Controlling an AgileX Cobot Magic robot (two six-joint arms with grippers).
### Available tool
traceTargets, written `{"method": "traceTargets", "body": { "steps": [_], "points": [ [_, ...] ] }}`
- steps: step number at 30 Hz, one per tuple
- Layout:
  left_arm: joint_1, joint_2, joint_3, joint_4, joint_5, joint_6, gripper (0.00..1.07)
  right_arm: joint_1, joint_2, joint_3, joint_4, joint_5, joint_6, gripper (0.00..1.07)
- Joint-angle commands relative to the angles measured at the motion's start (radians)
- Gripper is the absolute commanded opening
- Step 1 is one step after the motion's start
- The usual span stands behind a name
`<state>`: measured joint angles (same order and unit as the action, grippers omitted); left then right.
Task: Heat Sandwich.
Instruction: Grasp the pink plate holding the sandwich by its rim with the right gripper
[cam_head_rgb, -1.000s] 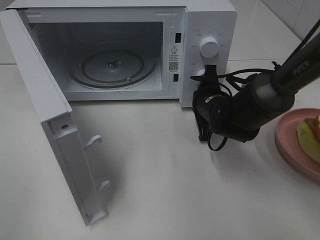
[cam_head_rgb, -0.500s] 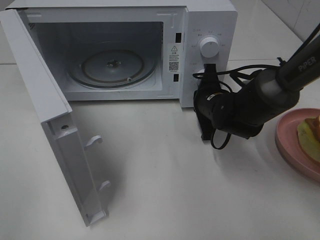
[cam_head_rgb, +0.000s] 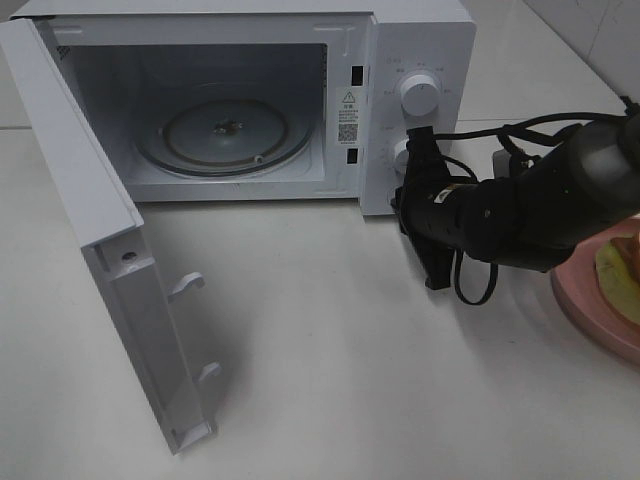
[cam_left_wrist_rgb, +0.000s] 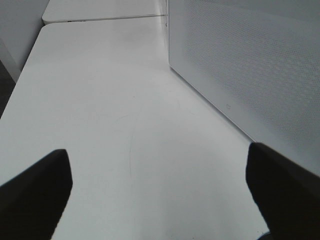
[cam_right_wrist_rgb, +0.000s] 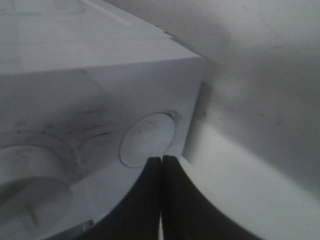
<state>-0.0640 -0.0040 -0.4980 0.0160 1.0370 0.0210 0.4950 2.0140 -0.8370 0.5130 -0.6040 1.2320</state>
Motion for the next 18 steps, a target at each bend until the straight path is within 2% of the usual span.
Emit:
{"method": "traceTargets", "body": {
  "steps": [1, 9, 18],
  "points": [
    [0.002, -0.027, 0.004, -0.006, -0.009, 0.001, 0.89, -0.007, -0.042, 0.029, -0.013, 0.025, -0.062, 0.02],
    [0.002, -0.027, 0.004, -0.006, -0.009, 0.001, 0.89, -0.008, -0.158, 0.095, -0.016, 0.162, -0.277, 0.03],
    [0.002, -0.027, 0.004, -0.006, -0.009, 0.001, 0.89, -0.008, -0.293, 0.107, -0.067, 0.502, -0.746, 0.04]
  ]
}}
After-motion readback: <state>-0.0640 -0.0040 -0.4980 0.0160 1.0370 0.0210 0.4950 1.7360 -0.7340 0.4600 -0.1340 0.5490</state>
